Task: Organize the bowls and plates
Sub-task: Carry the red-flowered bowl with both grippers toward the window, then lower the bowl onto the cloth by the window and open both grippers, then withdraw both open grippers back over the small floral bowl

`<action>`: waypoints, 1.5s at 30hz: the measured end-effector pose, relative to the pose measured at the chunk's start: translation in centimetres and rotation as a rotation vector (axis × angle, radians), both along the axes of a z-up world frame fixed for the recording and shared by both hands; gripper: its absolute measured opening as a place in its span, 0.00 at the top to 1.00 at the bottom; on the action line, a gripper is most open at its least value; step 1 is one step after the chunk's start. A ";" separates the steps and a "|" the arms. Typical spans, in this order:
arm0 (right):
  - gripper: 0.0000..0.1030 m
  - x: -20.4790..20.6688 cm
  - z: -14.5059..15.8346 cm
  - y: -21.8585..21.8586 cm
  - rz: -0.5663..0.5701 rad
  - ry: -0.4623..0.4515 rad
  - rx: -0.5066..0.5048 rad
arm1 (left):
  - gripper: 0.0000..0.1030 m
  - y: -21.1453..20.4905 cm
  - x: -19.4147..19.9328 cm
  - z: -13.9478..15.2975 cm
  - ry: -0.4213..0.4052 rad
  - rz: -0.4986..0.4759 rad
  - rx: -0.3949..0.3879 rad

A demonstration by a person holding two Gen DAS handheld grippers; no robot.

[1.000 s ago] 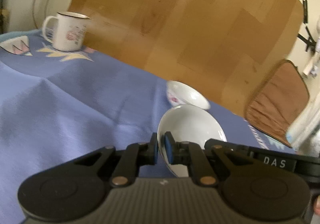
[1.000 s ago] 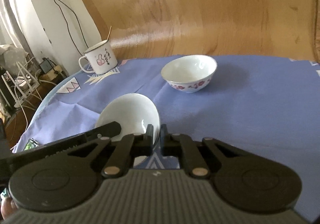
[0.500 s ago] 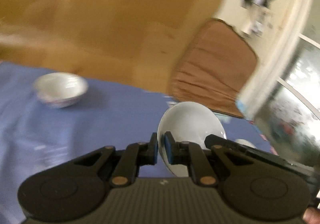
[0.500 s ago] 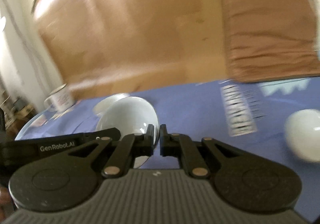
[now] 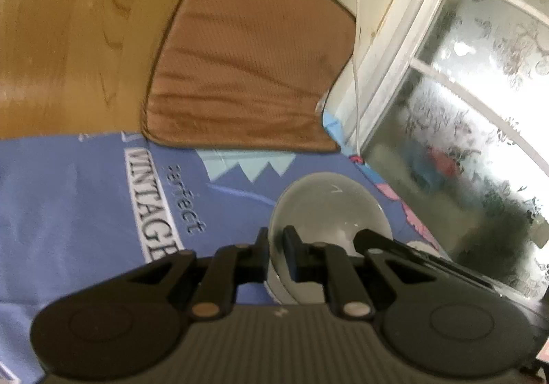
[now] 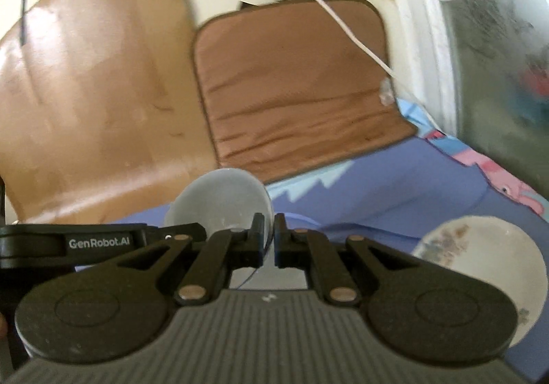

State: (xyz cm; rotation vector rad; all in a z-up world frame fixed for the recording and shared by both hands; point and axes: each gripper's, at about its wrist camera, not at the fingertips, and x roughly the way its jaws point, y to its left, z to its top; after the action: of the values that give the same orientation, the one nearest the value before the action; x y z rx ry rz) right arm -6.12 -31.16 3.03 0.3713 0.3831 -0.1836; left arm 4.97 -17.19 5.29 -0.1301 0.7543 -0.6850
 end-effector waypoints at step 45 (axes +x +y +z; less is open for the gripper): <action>0.75 6.9 -0.2 19.7 0.417 0.023 -0.046 | 0.59 26.3 -1.2 -3.1 -0.108 0.575 0.062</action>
State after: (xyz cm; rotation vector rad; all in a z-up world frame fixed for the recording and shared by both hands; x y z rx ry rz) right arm 0.75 -11.49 2.81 0.2374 0.4701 0.2107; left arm 3.76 9.06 2.20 -0.2395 0.5932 -0.1203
